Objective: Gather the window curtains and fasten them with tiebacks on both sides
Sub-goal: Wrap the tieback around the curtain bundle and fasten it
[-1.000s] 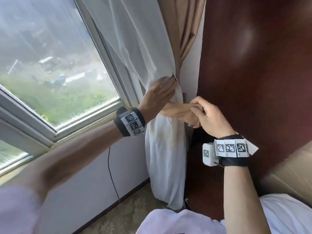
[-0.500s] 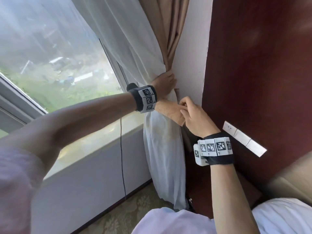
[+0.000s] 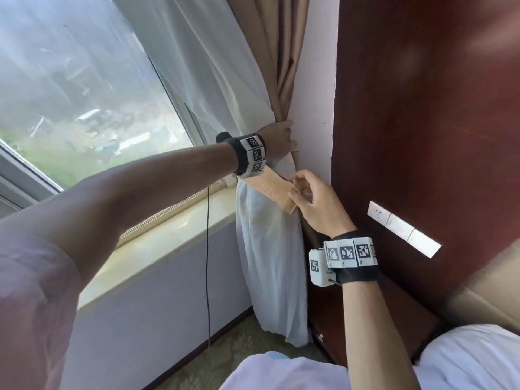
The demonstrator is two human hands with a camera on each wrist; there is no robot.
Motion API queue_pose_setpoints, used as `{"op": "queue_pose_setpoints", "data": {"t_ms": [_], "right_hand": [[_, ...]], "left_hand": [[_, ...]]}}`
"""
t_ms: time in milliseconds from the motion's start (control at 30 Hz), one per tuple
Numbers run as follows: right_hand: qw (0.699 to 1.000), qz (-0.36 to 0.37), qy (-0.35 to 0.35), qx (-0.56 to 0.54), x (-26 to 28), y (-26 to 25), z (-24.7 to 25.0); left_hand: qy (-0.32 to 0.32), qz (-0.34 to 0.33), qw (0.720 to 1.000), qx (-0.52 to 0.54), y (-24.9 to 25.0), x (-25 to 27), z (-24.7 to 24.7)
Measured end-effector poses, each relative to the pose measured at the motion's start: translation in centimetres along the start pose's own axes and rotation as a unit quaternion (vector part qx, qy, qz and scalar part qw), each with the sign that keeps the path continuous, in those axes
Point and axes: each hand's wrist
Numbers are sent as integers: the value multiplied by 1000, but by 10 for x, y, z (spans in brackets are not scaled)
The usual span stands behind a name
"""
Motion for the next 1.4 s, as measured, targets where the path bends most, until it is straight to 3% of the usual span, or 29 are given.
{"op": "queue_pose_setpoints", "data": {"t_ms": [100,267,433,600,733,867,1000,1133,1400], "right_hand": [[999,12,39,-17,4,5,4],[998,27,54,-22,8,30,32],[992,-1,62,-110,1,42,15],[968,-18,89,-236,-14,37,-32],[942,-39,66,-325,-23,24,-78],[942,-29,-17,-333,-30,32,-77],[973,13,-88,-212,-34,27,-75],[987,34,-74,-138,-32,17,-88],[964,-27,-160,-210,-32,18,-70]], "left_hand": [[101,29,985,-133,-2,20,11],[214,1,971,-108,28,72,4],[165,3,986,26,62,118,21],[218,30,962,162,74,137,34],[247,41,954,162,74,138,21],[245,67,954,157,71,135,-5],[174,120,964,161,62,131,-31],[108,130,971,168,44,124,-39],[91,106,970,201,36,100,-24]]}}
Point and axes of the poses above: each hand's wrist, its own x-axis away from the middle knuckle, its own z-axis out of the back of the hand, y = z × x, and after that the axes turned 3 degrees about -z, right-handed
